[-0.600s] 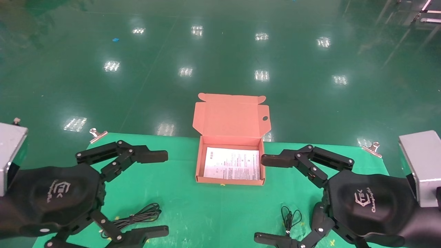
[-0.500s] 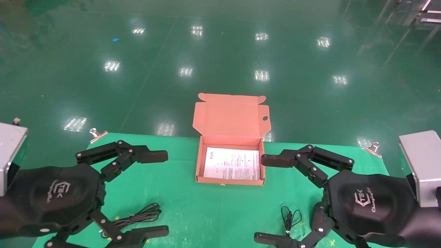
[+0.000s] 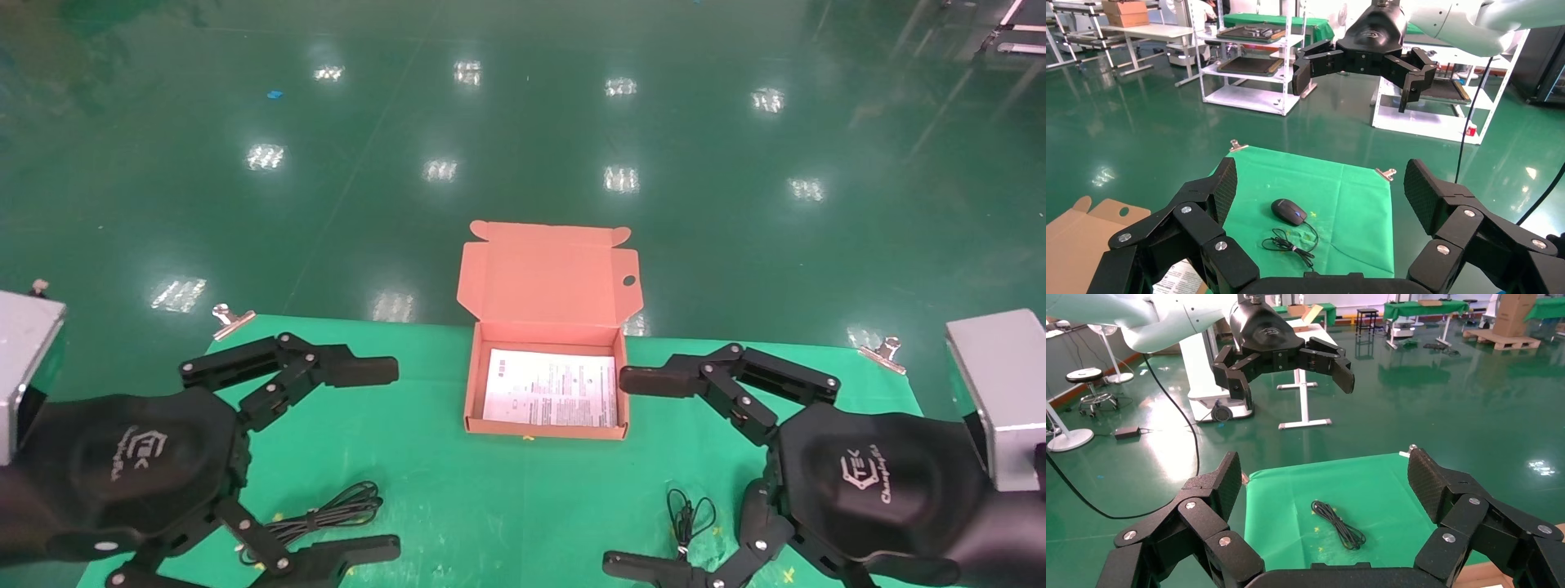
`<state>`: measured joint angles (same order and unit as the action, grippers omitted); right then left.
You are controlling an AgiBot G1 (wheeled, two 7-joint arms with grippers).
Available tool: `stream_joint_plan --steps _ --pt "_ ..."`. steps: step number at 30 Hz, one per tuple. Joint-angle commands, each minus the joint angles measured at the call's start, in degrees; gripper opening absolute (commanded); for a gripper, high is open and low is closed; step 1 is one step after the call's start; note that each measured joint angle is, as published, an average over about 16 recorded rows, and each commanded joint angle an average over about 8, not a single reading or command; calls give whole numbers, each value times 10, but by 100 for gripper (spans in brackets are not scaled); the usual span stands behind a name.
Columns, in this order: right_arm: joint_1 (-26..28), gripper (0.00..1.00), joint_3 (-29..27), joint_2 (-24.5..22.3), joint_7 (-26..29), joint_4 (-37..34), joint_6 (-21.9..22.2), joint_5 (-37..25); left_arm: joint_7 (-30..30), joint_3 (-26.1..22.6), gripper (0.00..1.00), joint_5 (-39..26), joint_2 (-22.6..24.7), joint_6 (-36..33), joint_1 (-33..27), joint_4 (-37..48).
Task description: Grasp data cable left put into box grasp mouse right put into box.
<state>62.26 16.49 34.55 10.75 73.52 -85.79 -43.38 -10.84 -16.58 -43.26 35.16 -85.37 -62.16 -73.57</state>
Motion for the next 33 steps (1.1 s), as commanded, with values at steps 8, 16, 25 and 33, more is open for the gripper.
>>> stream_joint_plan --steps 8,16,25,33 --pt "43 100 28 -16 1 5 -15 -86 -15 -35 100 -89 2 8 -38 1" --pt "158 100 130 12 -12 22 -42 -295 -58 -122 100 -307 25 12 -126 -2" --pt "248 100 278 87 -62 5 -40 -505 -117 -220 100 -556 93 36 -181 2" --pt "251 100 349 143 -103 -6 4 -647 -166 -270 100 -691 141 74 -172 31"
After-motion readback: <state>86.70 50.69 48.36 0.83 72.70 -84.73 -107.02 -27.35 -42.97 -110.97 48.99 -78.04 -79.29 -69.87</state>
